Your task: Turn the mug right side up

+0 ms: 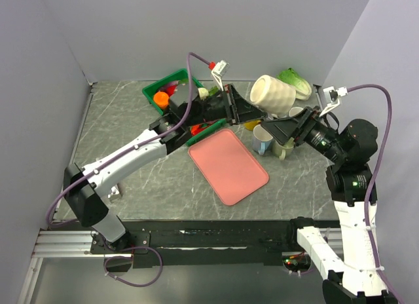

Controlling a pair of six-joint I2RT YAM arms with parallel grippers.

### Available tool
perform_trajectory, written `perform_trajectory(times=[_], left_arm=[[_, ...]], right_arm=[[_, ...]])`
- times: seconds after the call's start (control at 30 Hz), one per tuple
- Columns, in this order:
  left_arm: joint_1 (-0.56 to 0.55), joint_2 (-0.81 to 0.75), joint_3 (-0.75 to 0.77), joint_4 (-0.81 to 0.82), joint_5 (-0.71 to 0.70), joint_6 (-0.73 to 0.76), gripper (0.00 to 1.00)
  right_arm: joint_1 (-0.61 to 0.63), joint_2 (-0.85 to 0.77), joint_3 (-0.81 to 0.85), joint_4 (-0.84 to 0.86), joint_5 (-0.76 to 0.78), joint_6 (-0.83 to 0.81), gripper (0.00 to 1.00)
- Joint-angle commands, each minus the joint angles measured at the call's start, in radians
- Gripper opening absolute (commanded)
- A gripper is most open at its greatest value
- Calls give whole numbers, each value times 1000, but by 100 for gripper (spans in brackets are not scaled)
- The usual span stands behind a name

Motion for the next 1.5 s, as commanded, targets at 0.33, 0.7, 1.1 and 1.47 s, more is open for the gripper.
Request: perform_trajectory(times=[0.33, 0.7, 1.1, 1.47], left_arm=[[36, -124, -18, 387, 190, -65, 1], [35, -121, -114, 612, 207, -132, 1], [-2, -95, -101, 557, 184, -37, 1], [-51, -95, -106, 472, 111, 95, 1]], right_arm=[[1, 34, 57, 282, -177, 208, 78], [0, 45, -120, 640, -208, 496, 58], [1, 57, -179, 778, -196, 675, 44], [1, 74, -216, 833, -162, 791, 19]])
